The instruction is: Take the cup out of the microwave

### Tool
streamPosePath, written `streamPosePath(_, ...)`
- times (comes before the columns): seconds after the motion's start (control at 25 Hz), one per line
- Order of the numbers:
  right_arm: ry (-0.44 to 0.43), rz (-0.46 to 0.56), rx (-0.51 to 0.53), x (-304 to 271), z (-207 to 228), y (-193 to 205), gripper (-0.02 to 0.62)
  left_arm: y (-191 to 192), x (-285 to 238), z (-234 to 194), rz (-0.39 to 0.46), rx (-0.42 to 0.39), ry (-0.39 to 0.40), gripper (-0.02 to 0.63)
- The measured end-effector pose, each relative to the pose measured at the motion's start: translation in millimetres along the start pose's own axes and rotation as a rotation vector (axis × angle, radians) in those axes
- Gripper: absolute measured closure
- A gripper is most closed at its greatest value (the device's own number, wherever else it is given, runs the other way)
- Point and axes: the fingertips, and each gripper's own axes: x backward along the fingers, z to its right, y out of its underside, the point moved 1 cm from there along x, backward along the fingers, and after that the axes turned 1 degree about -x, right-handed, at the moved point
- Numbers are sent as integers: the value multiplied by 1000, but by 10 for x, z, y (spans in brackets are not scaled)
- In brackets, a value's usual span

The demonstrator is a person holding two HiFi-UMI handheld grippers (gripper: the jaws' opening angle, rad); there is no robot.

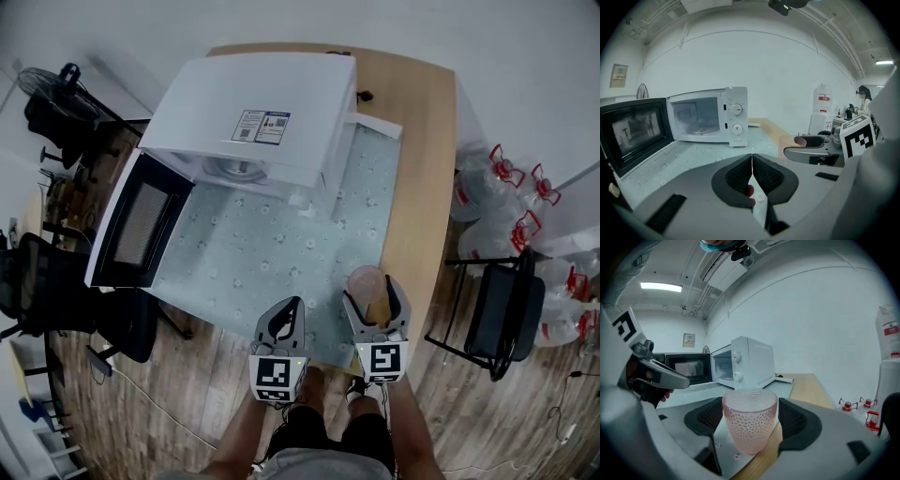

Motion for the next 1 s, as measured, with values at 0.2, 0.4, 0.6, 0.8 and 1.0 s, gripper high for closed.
streamPosePath(0.2, -8, 20, 3, 38, -6, -171, 242, -153, 66, -26, 20, -2, -12, 581)
streamPosePath(0.4, -13, 53, -1, 155, -5, -446, 242, -440, 194, -50, 65, -9, -34, 581)
streamPosePath(0.6, -8, 84, 16, 288, 43, -764, 242, -759, 349, -17, 124, -21, -41, 581)
streamPosePath(0.8, -9, 111, 42, 441, 70, -1120, 244, -1058, 546, 45, 178, -36, -39, 581)
streamPosePath(1.0, -50, 136, 68, 641, -37, -1490, 244, -1314, 823, 67, 224, -46, -55, 581)
